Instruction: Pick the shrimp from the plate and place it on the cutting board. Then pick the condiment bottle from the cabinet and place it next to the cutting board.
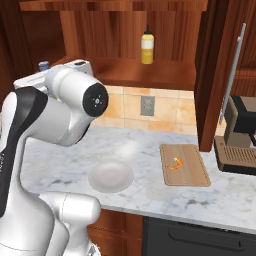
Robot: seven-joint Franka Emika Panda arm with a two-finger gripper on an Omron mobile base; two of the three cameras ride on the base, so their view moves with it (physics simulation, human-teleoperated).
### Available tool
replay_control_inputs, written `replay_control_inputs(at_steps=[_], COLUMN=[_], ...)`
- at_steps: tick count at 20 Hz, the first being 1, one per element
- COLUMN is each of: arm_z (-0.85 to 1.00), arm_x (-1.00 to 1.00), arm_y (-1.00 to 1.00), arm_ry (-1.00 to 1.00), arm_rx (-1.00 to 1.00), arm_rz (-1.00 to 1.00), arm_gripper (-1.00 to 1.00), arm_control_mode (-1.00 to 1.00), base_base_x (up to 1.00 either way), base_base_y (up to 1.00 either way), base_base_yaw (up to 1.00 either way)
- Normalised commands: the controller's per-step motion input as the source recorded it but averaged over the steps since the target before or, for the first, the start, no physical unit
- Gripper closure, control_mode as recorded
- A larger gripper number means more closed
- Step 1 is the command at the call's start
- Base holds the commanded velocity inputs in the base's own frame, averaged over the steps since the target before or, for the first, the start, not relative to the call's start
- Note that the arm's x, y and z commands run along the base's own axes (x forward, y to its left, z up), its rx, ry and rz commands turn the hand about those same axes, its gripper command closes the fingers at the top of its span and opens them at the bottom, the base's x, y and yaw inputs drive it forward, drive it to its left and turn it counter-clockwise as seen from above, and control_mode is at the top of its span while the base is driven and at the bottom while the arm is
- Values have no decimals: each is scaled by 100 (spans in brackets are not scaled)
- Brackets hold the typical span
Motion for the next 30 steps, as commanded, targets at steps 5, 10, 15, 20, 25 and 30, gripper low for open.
replay_control_inputs(at_steps=[5,10,15,20,25,30], arm_z=[-45,-39,-32,-19,-7,-37], arm_x=[-37,-37,-32,-29,-21,-20], arm_y=[0,0,0,-6,-22,-11], arm_ry=[0,0,0,0,0,0], arm_rx=[0,0,-1,-1,-3,-4], arm_rz=[0,0,0,0,0,0], arm_gripper=[100,100,100,100,100,100], arm_control_mode=[-100,-100,-100,-100,-100,-100], base_base_x=[0,0,0,0,0,0], base_base_y=[0,0,0,0,0,0], base_base_yaw=[0,0,0,0,0,0])
